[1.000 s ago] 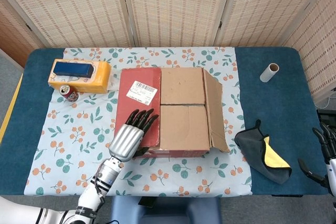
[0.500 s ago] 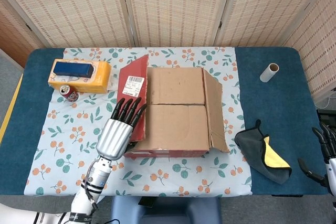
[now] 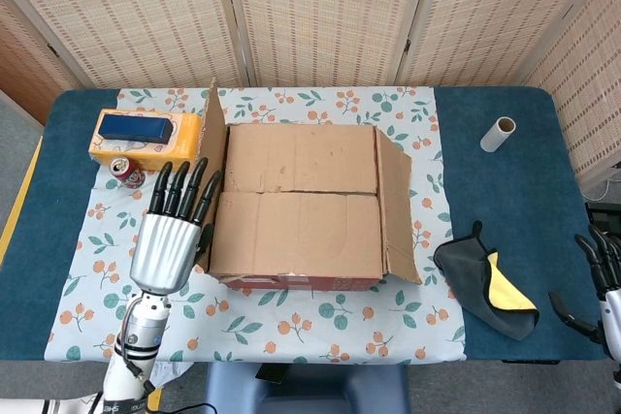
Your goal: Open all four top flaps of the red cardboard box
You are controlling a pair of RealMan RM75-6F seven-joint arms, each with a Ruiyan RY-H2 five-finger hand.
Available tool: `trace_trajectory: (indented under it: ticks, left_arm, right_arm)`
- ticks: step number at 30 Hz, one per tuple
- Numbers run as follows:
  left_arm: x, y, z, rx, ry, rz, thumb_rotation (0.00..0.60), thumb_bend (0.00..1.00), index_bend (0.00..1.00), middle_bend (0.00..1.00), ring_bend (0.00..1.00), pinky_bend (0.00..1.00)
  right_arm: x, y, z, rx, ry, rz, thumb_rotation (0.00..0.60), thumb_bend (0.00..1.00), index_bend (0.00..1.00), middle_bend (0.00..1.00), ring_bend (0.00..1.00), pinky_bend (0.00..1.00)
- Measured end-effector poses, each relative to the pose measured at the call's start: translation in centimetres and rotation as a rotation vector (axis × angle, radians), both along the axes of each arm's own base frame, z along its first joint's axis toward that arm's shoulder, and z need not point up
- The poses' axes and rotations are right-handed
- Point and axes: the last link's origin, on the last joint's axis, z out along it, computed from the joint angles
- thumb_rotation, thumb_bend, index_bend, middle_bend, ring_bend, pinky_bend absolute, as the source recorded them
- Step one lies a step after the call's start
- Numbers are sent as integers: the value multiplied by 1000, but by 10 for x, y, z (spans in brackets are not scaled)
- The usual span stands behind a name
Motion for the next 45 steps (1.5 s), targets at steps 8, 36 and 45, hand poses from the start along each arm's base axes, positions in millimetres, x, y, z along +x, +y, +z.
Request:
trace_trajectory:
  ticks: [8,36,45]
  left_arm:
    - [-11,-1,15,40,-11,30,600,438,0,0,0,0]
    - [-181,-44,39,-37,169,285,600,437,0,0,0,0]
    - [-217,-79,37,60,174,331,600,438,0,0,0,0]
  right_arm:
    - [1,1,0,1,0,-1,600,364,0,0,0,0]
    - [95,-91,-28,150,138,116,600,365,0,0,0,0]
    - [157,-173,-55,214,197,117,600,365,0,0,0,0]
